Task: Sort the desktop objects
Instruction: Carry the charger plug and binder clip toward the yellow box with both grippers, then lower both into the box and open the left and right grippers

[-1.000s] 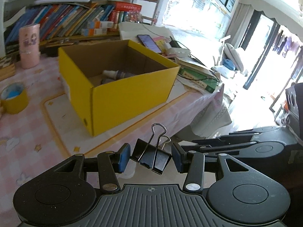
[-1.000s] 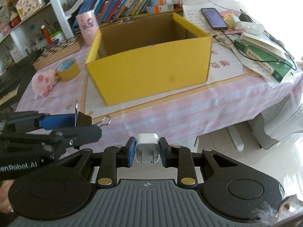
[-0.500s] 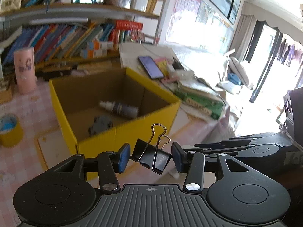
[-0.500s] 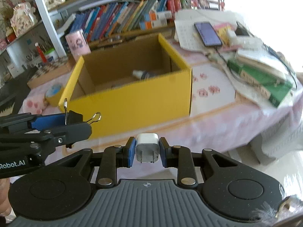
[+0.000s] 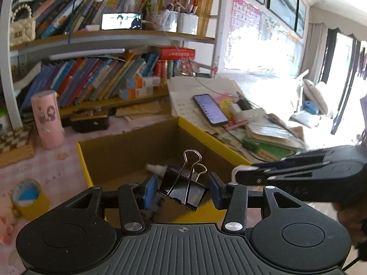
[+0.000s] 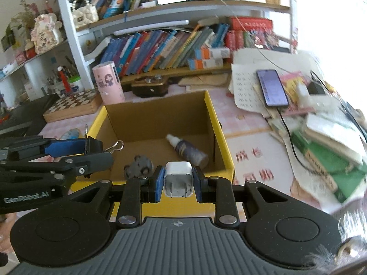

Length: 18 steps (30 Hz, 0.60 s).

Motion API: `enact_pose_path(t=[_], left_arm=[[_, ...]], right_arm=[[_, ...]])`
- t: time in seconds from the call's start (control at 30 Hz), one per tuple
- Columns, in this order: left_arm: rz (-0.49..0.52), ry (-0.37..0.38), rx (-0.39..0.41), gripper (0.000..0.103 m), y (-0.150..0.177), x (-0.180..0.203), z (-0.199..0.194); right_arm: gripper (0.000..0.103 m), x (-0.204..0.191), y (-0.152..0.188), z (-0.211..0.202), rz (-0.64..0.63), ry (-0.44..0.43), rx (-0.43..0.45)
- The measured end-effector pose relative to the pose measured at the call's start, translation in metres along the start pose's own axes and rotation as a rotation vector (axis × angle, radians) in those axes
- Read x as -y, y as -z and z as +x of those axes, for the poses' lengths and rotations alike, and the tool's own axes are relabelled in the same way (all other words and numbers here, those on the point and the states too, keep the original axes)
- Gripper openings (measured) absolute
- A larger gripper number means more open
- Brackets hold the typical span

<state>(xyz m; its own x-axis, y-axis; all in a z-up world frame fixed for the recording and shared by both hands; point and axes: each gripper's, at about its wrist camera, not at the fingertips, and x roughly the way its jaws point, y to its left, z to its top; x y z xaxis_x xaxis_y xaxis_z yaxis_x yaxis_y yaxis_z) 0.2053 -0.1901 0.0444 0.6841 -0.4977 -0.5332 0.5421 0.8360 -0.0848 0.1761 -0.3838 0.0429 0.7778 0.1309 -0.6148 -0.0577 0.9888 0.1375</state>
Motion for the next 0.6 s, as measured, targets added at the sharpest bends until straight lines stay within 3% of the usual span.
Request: enact_pose_path(t=[0.3, 0.6], left_arm=[[0.045, -0.093, -0.088, 0.046, 0.001, -0.008, 0.044], [0.067, -0.139, -0.197, 0.046, 0.008, -0.01, 0.08]], right_arm=[[0.025, 0.006, -0.03, 0.037, -0.14, -0.045, -0.01], [0.025, 0.001, -0.043, 0.098, -0.293, -0.083, -0.128]])
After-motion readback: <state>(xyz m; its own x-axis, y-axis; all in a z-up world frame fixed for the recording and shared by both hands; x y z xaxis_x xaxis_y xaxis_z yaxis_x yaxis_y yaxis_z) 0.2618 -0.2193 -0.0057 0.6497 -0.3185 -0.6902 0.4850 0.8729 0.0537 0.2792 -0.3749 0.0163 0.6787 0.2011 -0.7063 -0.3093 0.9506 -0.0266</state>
